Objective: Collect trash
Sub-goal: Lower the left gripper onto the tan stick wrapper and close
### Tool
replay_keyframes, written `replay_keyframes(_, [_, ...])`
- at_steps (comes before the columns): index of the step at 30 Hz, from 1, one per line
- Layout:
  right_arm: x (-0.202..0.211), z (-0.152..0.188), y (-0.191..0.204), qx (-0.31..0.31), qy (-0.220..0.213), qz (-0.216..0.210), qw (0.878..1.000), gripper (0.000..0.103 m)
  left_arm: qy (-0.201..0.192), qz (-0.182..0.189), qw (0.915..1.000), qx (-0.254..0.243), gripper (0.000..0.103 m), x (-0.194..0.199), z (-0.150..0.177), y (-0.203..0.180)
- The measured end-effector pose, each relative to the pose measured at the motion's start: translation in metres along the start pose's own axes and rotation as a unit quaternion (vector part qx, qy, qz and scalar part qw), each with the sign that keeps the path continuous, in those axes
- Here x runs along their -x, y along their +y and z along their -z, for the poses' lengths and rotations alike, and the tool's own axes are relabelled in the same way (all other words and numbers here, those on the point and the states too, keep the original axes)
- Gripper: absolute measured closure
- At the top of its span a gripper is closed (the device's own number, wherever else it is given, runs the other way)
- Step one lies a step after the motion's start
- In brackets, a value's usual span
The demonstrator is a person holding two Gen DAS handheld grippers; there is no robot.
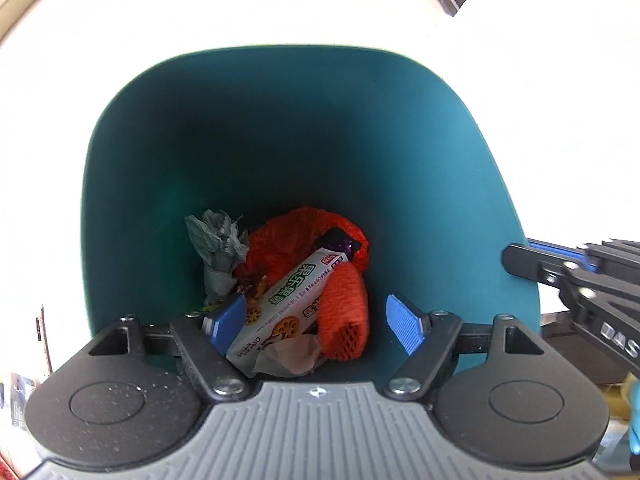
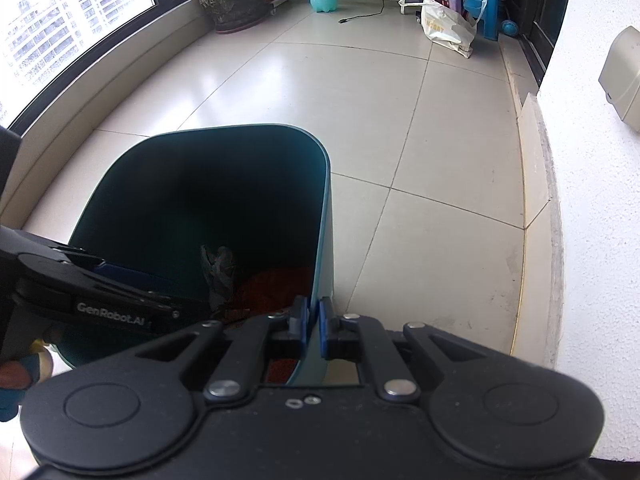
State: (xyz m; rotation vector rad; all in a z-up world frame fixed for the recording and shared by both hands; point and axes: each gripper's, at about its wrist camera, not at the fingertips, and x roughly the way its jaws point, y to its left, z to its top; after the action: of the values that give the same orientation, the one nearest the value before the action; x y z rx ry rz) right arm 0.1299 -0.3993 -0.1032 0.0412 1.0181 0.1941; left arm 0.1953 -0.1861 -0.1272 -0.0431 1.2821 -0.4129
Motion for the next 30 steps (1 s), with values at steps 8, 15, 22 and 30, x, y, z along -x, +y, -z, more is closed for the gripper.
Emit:
replay_keyframes(8, [-0.001, -0.002, 0.002, -0.001, 0.002, 0.005, 1.0, 0.098, -0.044, 0.024, 0.9986, -0.015, 0.026, 0.05, 0.01, 0.003])
replay_keyframes(15, [-0.002, -0.003, 0.005, -0.003, 0.004, 0.009, 1.0, 0.098, -0.084, 0.001, 0.9965, -0.001, 0.026, 0.095, 0.022, 0.025])
replay_keyframes(22, [-0.003, -0.005, 0.005, -0.005, 0.005, 0.008, 1.0, 0.097, -0.112, -0.064, 0.9913, 0.026, 0.026, 0.116, 0.037, 0.076])
replay_keyframes(30, [-0.006, -0.005, 0.013, 0.003, -0.003, 0.033, 0.999, 0.1, -0.102, -0.131, 0.9839, 0.067, 0.026, 0.105, 0.051, 0.152])
